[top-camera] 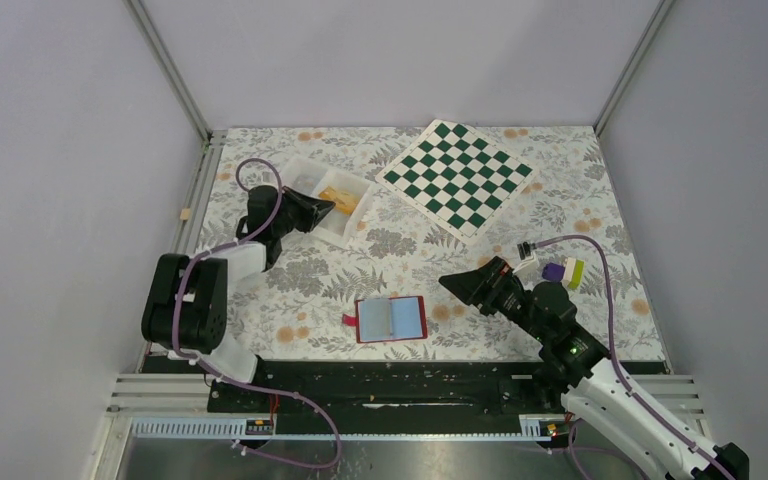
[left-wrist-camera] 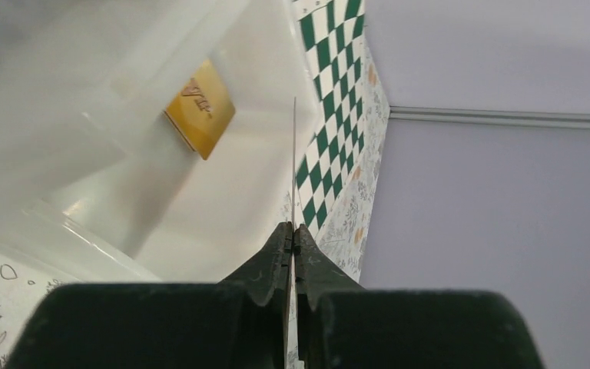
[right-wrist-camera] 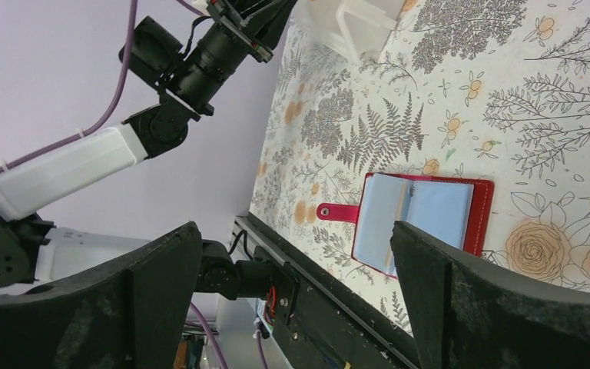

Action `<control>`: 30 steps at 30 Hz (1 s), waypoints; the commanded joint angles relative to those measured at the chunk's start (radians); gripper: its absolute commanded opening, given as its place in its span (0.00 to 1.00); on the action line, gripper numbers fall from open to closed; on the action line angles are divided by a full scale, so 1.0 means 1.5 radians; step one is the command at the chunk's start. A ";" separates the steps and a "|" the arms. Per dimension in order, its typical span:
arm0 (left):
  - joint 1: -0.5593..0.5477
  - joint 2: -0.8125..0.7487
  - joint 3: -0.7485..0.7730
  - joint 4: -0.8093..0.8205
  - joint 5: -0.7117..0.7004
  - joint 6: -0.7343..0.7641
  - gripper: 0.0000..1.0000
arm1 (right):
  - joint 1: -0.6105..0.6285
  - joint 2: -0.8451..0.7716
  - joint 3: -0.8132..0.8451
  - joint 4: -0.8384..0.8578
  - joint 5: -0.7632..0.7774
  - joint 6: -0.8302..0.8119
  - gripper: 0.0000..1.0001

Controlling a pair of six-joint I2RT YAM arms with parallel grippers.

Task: Take the credit cards out of the card holder
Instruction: Place the credit card in the storage box.

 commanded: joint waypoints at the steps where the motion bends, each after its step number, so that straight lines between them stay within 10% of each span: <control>1: 0.001 0.049 0.046 0.086 0.001 -0.028 0.00 | -0.003 0.004 0.027 -0.026 0.016 -0.031 0.99; 30: -0.028 0.258 0.168 0.069 -0.058 -0.028 0.00 | -0.003 -0.005 0.029 -0.059 0.023 -0.017 0.99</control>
